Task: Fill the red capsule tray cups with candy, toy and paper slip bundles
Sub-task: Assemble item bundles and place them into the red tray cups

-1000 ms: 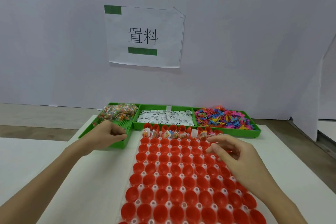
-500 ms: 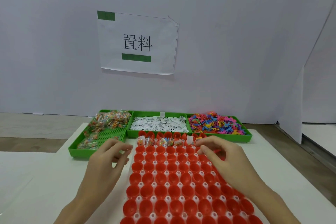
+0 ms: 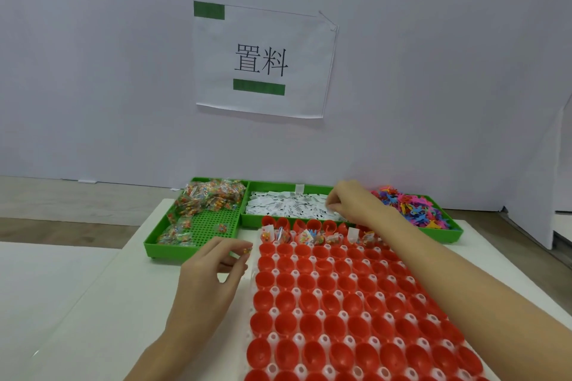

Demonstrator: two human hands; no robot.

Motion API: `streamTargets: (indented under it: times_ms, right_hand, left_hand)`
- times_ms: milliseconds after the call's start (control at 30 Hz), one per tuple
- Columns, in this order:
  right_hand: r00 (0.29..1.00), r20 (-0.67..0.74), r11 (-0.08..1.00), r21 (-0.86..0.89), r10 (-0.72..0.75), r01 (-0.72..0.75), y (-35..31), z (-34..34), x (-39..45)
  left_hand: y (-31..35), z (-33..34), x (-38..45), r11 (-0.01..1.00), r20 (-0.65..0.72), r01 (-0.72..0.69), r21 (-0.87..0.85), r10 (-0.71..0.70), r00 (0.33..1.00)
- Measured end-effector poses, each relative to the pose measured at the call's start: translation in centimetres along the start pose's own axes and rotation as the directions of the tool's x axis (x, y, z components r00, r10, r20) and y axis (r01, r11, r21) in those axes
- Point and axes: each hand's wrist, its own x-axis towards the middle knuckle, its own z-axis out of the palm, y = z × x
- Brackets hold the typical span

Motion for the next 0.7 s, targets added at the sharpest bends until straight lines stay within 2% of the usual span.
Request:
streamTargets:
  times_ms: [100,167,433,700]
  right_hand:
    - [0.993,0.109,0.996,-0.079,0.051,-0.042,0.4,0.3,1.1]
    - [0.989,0.133,0.995,-0.087,0.065,-0.053,0.7,0.4,1.4]
    - [0.992,0.101,0.997,-0.031,0.078,-0.076,2.3,0.7,1.5]
    - [0.999,-0.017,0.981,0.187,0.051,-0.047,2.9,0.5,0.0]
  left_hand:
    - [0.1,0.1,0.0,1.0,0.004,-0.031,0.004,0.031,1.0]
    - [0.1,0.0,0.0,0.999,0.003,-0.048,0.015,0.048,0.999]
    - [0.3,-0.1,0.0,0.998,0.006,-0.052,0.023,0.052,0.999]
    - [0.8,-0.4,0.1,0.998,0.006,-0.043,0.039,0.042,0.999]
